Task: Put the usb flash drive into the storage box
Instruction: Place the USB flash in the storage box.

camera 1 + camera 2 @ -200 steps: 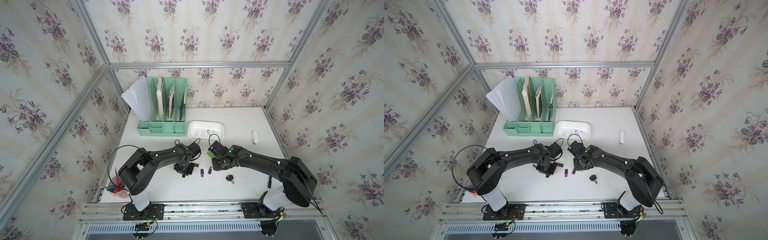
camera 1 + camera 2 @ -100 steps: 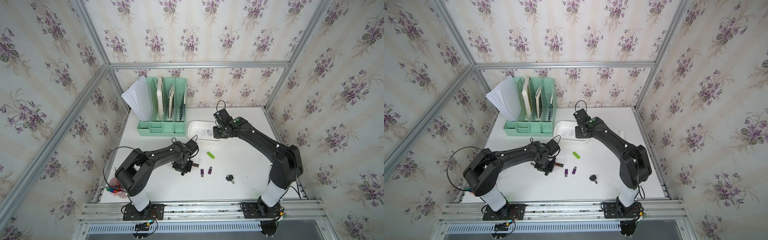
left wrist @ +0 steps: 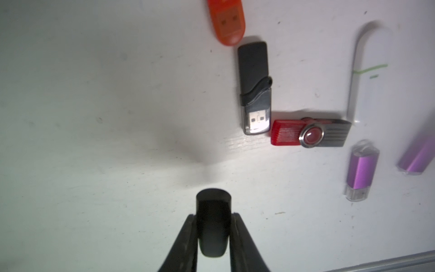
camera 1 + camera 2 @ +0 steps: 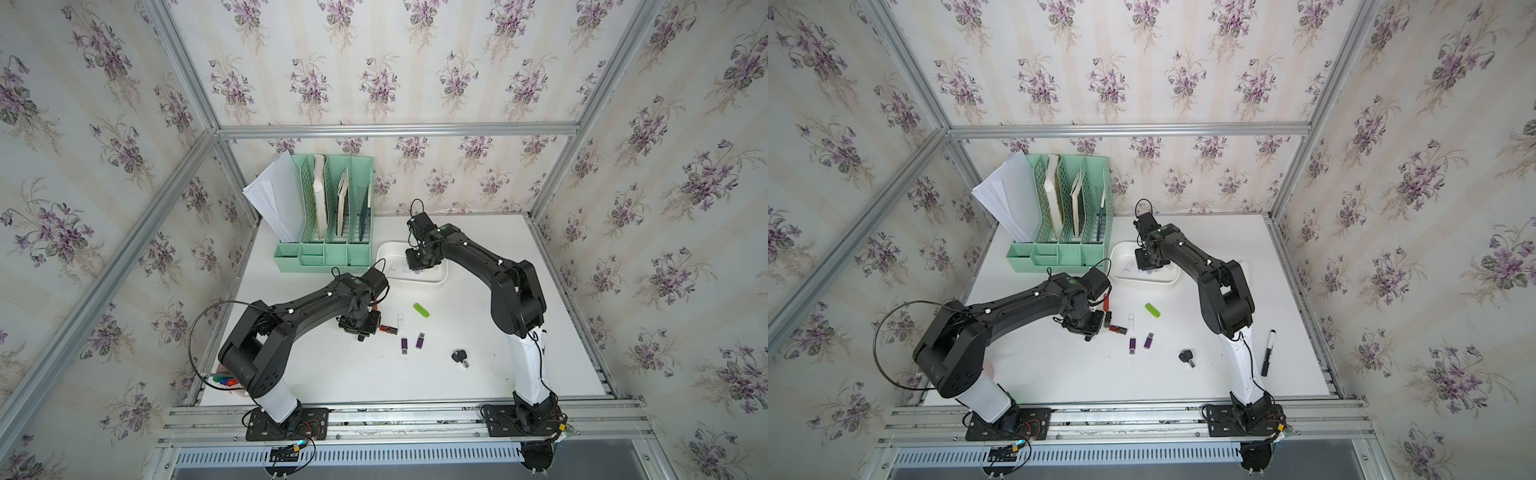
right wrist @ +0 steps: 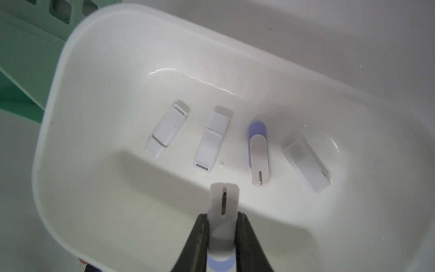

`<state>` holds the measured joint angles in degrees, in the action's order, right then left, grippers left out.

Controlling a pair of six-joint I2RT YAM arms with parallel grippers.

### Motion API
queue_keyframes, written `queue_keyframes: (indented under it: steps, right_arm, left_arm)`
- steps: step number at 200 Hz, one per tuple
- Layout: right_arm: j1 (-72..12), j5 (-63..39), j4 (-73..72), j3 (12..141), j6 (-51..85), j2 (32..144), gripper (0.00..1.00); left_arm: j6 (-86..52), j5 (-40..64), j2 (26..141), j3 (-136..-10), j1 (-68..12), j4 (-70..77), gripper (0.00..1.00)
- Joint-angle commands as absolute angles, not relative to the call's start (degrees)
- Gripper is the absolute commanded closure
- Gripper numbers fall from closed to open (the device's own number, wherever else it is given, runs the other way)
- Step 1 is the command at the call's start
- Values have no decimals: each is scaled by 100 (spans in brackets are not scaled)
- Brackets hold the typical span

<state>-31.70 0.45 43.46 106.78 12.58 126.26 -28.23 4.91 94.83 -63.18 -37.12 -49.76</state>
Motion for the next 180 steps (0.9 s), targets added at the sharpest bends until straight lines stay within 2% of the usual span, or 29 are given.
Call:
queue_keyframes:
  steps: [1, 68, 180]
  right_arm:
    - [-2958, -96, 4332, 10896, 1083, 12918, 86]
    - [-2874, -142, 4501, 11521, 918, 13572, 87]
    - [-2883, -304, 4551, 11602, 861, 13650, 87]
  left_arm:
    - [-2685, 501, 9409, -6396, -3655, -5170, 74]
    - [-2618, 501, 9299, -6539, -3487, -5317, 73]
    - [-2593, 501, 9202, -6494, -3400, -5343, 73]
